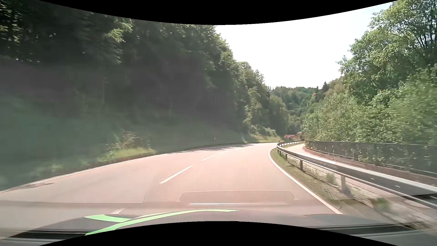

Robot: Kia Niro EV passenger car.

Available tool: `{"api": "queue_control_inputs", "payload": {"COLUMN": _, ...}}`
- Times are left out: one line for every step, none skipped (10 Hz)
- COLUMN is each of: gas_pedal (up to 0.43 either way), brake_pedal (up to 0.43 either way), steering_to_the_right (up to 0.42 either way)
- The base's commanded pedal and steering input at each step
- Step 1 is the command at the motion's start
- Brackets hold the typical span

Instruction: Follow the waypoints while adhering to traffic rules and regulations

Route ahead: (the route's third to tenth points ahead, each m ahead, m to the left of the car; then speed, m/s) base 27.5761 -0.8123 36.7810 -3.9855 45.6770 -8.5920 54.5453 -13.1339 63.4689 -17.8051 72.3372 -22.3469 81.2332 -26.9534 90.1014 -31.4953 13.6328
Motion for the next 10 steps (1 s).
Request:
{"api": "queue_control_inputs", "payload": {"gas_pedal": 0.000, "brake_pedal": 0.000, "steering_to_the_right": 0.064}}
{"api": "queue_control_inputs", "payload": {"gas_pedal": 0.000, "brake_pedal": 0.000, "steering_to_the_right": 0.063}}
{"api": "queue_control_inputs", "payload": {"gas_pedal": 0.000, "brake_pedal": 0.000, "steering_to_the_right": 0.061}}
{"api": "queue_control_inputs", "payload": {"gas_pedal": 0.000, "brake_pedal": 0.000, "steering_to_the_right": 0.060}}
{"api": "queue_control_inputs", "payload": {"gas_pedal": 0.000, "brake_pedal": 0.000, "steering_to_the_right": 0.056}}
{"api": "queue_control_inputs", "payload": {"gas_pedal": 0.008, "brake_pedal": 0.000, "steering_to_the_right": 0.054}}
{"api": "queue_control_inputs", "payload": {"gas_pedal": 0.028, "brake_pedal": 0.000, "steering_to_the_right": 0.052}}
{"api": "queue_control_inputs", "payload": {"gas_pedal": 0.039, "brake_pedal": 0.000, "steering_to_the_right": 0.052}}
{"api": "queue_control_inputs", "payload": {"gas_pedal": 0.039, "brake_pedal": 0.000, "steering_to_the_right": 0.052}}
{"api": "queue_control_inputs", "payload": {"gas_pedal": 0.047, "brake_pedal": 0.000, "steering_to_the_right": 0.051}}
